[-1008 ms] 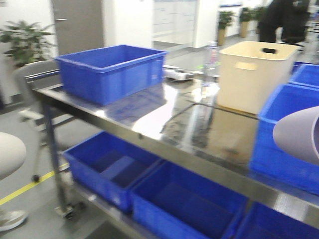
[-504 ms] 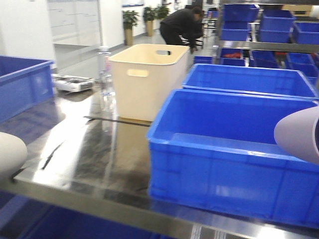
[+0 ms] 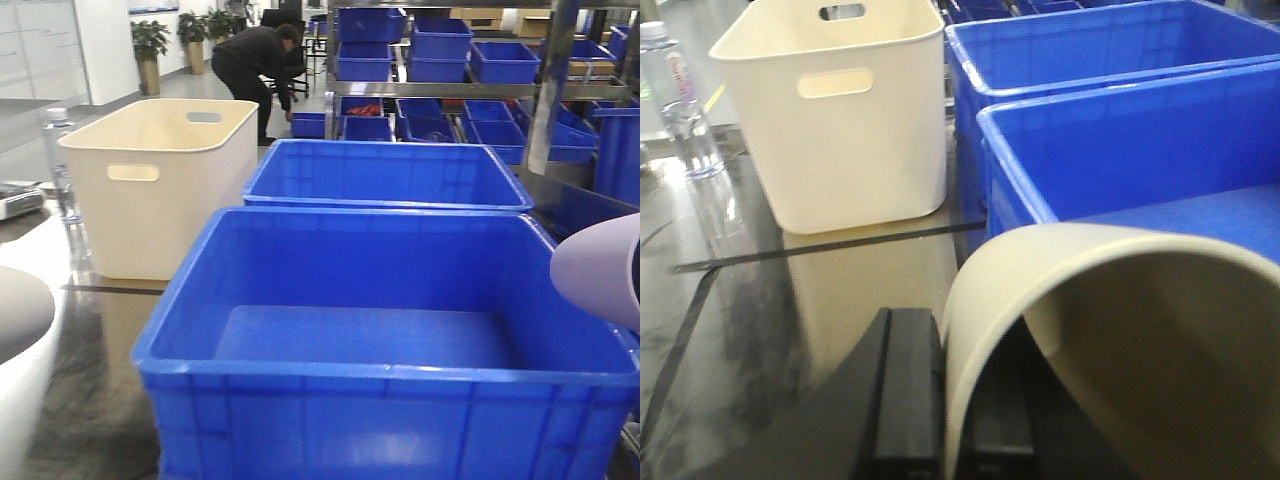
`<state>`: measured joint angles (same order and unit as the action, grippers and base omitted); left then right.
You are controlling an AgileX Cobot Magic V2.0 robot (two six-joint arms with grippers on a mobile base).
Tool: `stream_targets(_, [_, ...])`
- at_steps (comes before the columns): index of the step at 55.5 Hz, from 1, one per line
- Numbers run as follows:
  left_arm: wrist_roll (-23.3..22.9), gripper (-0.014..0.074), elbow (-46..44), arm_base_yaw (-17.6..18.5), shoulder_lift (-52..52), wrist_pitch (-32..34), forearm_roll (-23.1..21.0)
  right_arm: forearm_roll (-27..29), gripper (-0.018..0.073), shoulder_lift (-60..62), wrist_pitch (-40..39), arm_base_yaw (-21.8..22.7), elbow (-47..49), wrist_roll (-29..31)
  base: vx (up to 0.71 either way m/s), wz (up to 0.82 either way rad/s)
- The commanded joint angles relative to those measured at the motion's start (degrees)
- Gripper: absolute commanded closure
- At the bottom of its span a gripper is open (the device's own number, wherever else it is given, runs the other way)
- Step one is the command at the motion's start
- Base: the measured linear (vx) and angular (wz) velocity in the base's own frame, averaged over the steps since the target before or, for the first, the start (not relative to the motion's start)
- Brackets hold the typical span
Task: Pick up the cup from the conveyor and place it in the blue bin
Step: 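Drive the base up to the shelf with the blue bins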
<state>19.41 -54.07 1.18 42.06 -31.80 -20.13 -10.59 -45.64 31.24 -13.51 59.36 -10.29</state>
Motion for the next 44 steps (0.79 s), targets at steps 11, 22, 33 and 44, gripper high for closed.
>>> stream_targets(11, [-0.04, 0.0603, -1.59, 0.03, -0.1, 4.72, -1.44, -0.87, 0.0568, 0.53, -5.2, 0.09, 1.82, -0.05, 0.16, -0.19])
stream_targets(22, [-0.04, 0.0603, -1.59, 0.03, -0.1, 4.72, -1.44, -0.87, 0.0568, 0.53, -5.15, 0.09, 1.82, -0.05, 0.08, -0.09])
stream_targets(33, [-0.04, 0.0603, -1.59, 0.03, -0.16, 4.72, -1.44, -0.87, 0.0568, 0.53, -5.15, 0.09, 1.82, -0.05, 0.01, -0.01])
stream_targets(44, [-0.04, 0.0603, -1.59, 0.03, -0.16, 4.72, -1.44, -0.87, 0.0568, 0.53, -5.22, 0.09, 1.82, -0.05, 0.0, 0.01])
